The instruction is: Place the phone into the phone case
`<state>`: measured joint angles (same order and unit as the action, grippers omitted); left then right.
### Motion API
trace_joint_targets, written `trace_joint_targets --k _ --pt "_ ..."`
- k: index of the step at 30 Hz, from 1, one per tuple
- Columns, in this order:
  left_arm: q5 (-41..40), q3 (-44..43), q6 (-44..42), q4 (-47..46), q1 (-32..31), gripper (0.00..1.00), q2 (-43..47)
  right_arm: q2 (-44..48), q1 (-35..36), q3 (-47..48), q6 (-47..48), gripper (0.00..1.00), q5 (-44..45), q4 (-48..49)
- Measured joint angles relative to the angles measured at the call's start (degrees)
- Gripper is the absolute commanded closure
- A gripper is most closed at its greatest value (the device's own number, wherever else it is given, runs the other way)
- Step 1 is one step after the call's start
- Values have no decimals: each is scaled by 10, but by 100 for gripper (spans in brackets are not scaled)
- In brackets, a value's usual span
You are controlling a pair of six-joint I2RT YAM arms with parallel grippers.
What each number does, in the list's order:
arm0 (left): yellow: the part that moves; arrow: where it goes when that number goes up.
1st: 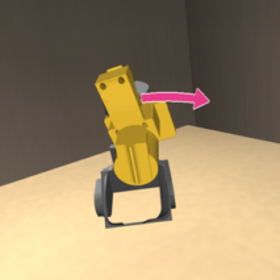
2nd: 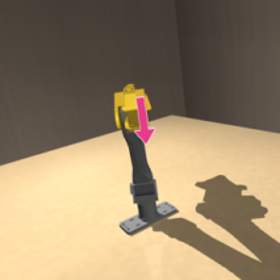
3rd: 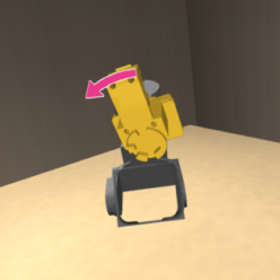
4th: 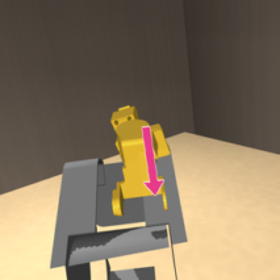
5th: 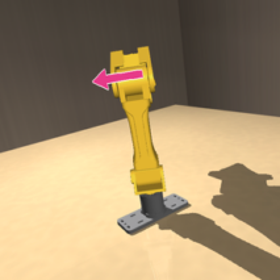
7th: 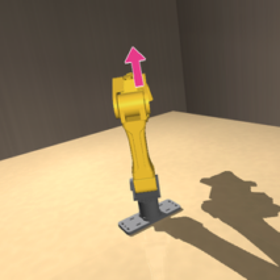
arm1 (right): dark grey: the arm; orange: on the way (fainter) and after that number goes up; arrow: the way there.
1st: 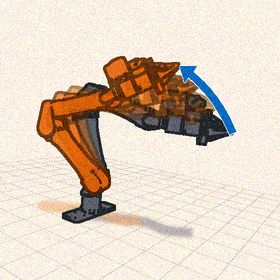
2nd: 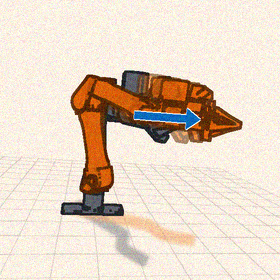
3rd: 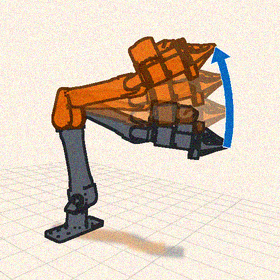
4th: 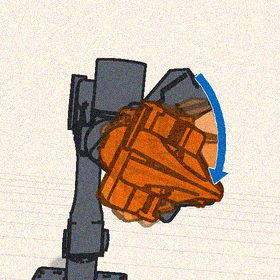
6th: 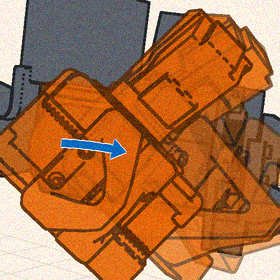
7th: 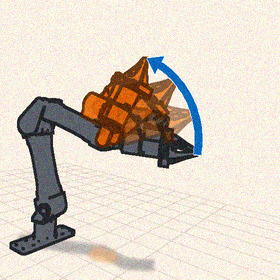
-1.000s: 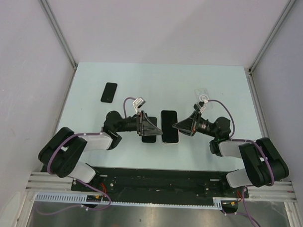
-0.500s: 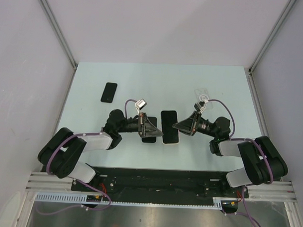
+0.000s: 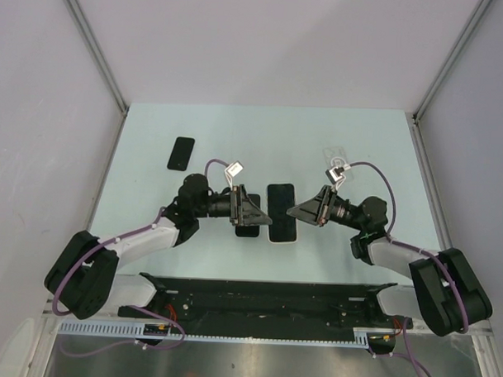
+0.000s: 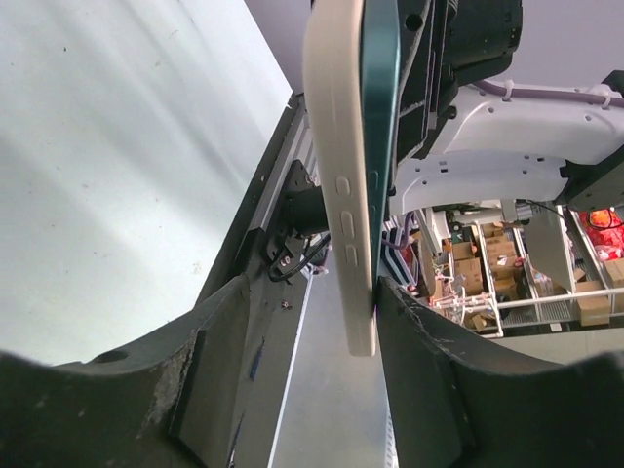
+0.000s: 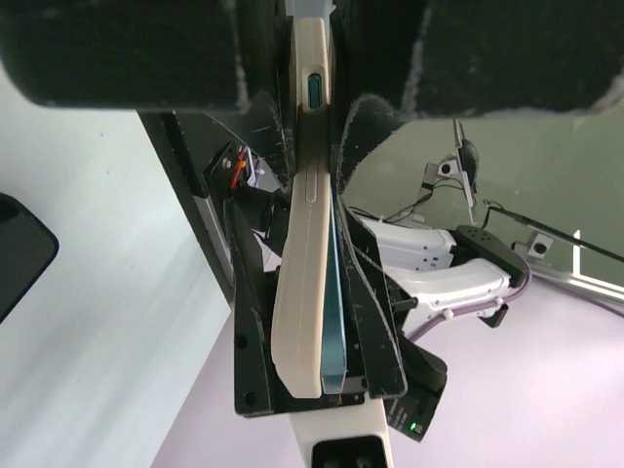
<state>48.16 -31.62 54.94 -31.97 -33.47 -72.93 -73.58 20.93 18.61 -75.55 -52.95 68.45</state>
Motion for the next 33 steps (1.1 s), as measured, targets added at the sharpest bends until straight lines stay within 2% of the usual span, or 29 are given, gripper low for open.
trace_joint_targets --k 6,9,12,13,16,17,23,24,25,28,31,33 --pt "0 0 8 -18 3 42 0 48 15 -17 39 98 -3 -63" --pt "0 0 15 -34 8 46 -1 74 26 -22 68 97 -5 -108" --pt "0 0 21 -40 10 68 -3 90 33 -26 87 97 -3 -141" --pt "0 0 24 -42 12 80 -5 95 34 -29 94 97 -2 -149" --pt "1 -1 31 -43 13 98 -12 104 37 -34 111 96 5 -172" --pt "1 -2 31 -40 13 100 -14 106 37 -35 117 96 7 -177" --pt "-1 -19 17 6 14 99 -19 116 44 -36 148 92 29 -208" --pt "-2 -24 10 19 14 95 -19 116 44 -36 149 94 30 -210" --pt "-3 -28 5 31 14 81 -19 116 45 -36 151 95 33 -212" --pt "-6 -34 -12 54 14 58 -14 116 48 -36 150 97 39 -212" --pt "-11 -34 -27 58 14 46 -9 118 54 -36 139 98 49 -211" --pt "-12 -32 -27 50 14 44 -8 120 60 -36 132 98 59 -210"
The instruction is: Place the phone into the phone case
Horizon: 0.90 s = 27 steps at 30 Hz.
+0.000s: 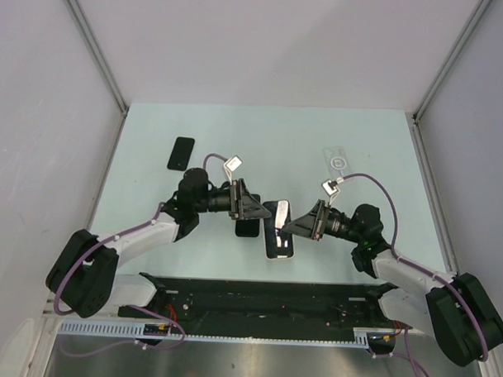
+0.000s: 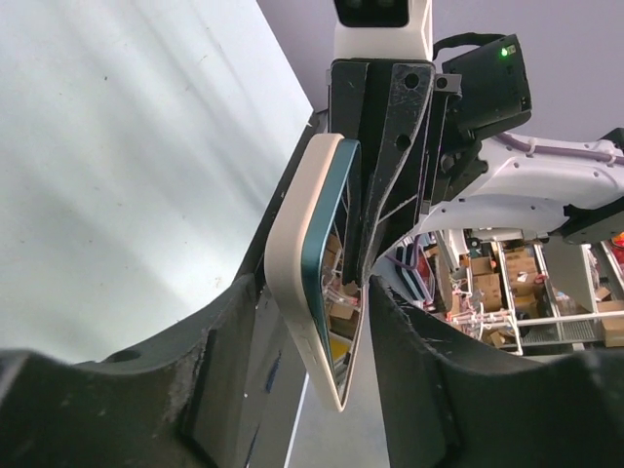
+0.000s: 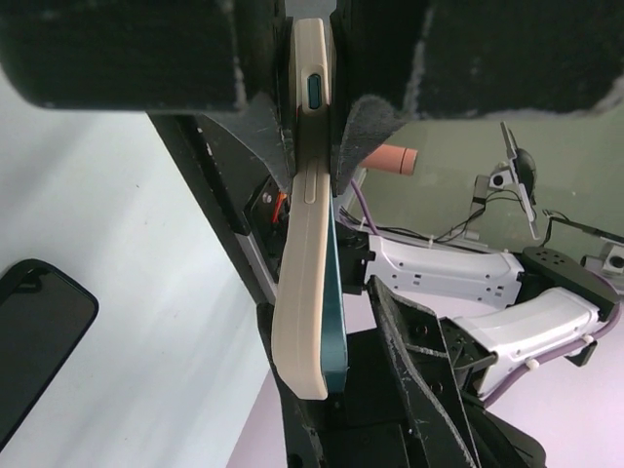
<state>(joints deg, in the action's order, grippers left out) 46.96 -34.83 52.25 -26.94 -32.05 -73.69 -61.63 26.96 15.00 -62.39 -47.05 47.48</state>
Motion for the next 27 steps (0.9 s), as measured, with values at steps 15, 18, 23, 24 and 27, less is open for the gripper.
trace_joint_targets --k 15,18,23,24,27 --pt "34 14 28 -74 -6 100 -6 2 21 0 -8 56 28 12" --pt "49 14 21 -74 -7 100 -14 13 20 1 -3 43 32 0" --pt "78 14 15 -66 -7 100 -24 37 3 19 8 41 30 -24" --pt "83 14 12 -63 -7 100 -24 38 -4 26 10 41 28 -30" --pt "99 8 2 -46 -9 100 -24 38 -24 45 17 41 24 -43"
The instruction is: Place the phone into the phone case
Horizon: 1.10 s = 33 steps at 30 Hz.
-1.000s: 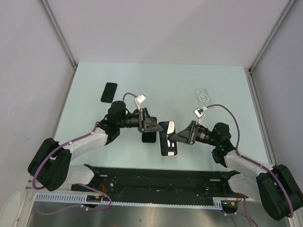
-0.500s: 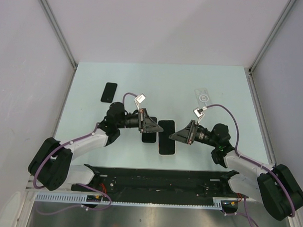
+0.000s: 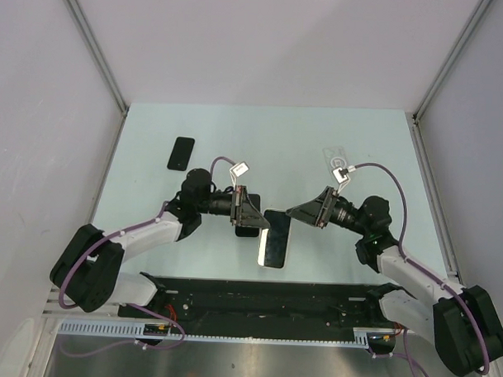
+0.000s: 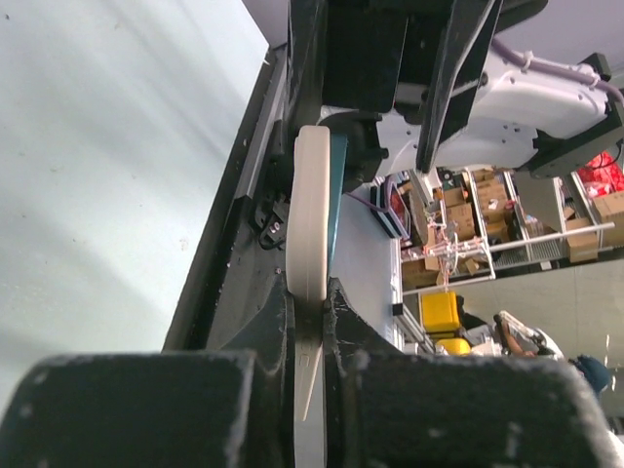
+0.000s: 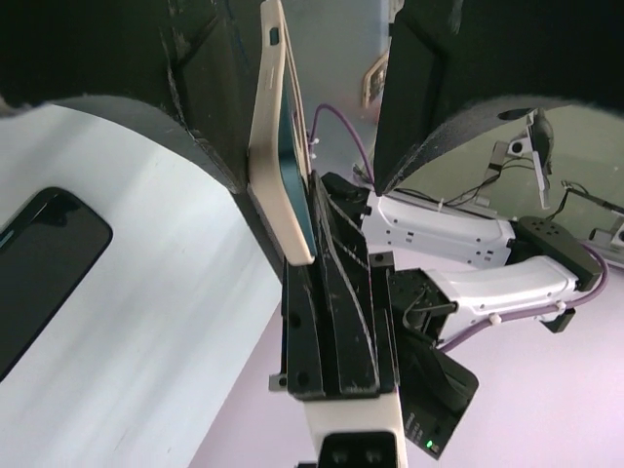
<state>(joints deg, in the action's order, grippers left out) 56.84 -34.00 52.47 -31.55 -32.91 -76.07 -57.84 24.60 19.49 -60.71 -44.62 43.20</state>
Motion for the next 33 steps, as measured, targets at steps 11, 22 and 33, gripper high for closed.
trace_joint_targets --k 11,22,33 --pt "19 -21 -31 59 -2 100 0 -36 -8 34 20 42 -26 -12" --pt "19 -21 -35 62 -2 100 0 -24 8 34 64 65 -28 -79" --pt "17 -45 -66 118 -3 95 -2 -12 9 34 92 100 -28 -94"
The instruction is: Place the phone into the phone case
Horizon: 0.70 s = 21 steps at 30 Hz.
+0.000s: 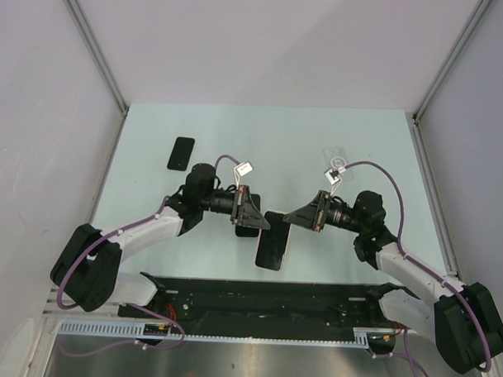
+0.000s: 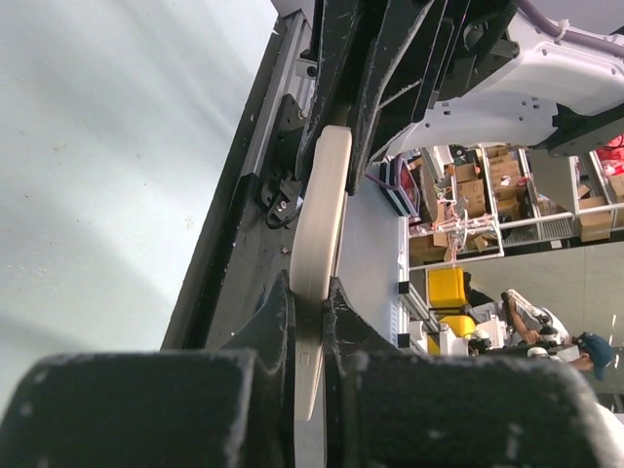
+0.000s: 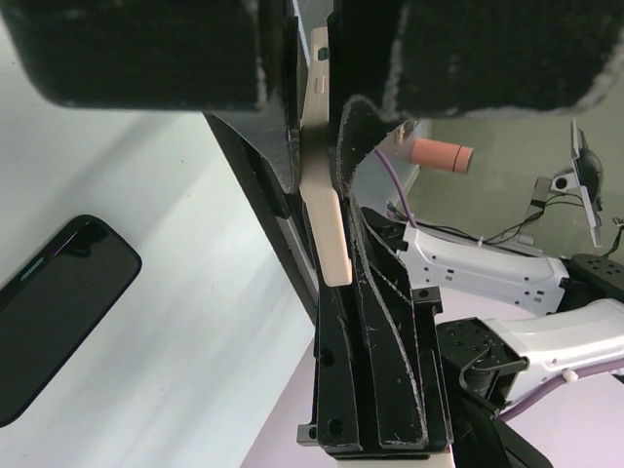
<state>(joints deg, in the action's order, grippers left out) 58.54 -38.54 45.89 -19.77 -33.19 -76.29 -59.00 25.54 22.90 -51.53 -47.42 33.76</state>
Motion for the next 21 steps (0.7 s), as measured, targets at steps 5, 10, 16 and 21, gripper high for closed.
trace_joint_targets --k 5,10,16,21 --pt "-6 -3 -15 17 -1 62 -1 2 0 1 22 100 -3 -11" --pt "-19 -3 -12 15 -2 59 2 2 4 1 37 100 -22 -28" --pt "-26 -3 -8 2 0 81 8 12 7 1 44 100 -30 -49" --pt "-29 -5 -22 7 0 100 9 13 9 1 39 91 -25 -61"
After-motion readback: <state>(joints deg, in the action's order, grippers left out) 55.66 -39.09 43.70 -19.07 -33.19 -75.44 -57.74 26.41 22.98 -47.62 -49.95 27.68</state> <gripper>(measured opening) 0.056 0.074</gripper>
